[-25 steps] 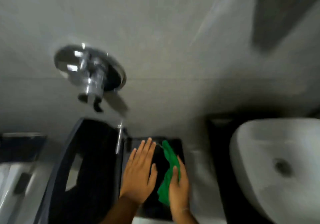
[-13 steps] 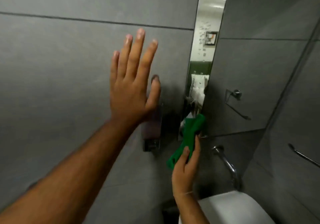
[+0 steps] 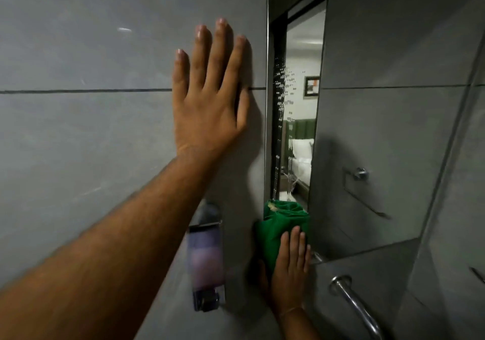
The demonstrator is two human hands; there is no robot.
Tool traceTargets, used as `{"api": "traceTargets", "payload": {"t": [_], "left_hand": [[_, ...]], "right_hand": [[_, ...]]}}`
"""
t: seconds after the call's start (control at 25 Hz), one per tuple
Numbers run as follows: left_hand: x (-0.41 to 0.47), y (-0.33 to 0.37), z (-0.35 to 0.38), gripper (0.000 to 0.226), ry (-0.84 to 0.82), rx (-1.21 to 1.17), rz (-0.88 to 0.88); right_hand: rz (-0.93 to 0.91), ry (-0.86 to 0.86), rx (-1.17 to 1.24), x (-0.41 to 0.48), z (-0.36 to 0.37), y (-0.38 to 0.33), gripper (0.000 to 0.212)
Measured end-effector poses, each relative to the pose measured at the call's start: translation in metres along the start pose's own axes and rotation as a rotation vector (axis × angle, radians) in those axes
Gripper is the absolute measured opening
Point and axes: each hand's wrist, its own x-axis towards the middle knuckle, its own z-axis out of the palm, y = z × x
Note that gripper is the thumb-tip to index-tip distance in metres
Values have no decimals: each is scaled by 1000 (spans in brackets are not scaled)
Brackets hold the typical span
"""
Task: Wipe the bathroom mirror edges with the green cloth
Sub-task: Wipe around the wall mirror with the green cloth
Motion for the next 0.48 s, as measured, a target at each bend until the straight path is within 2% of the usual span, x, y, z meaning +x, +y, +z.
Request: {"api": "traceTargets", "payload": {"t": [0.12,0.24,0.48], "left_hand": [[-1,2,2,75,9,11,-6],[-1,2,0,77,-2,0,1],[-2,2,-2,78,8,-6,19]], "right_hand": [[44,50,50,35,-6,-6,75],[90,84,134,108,-21,-18,79],[-54,228,60,284,-71,-47,75]]}}
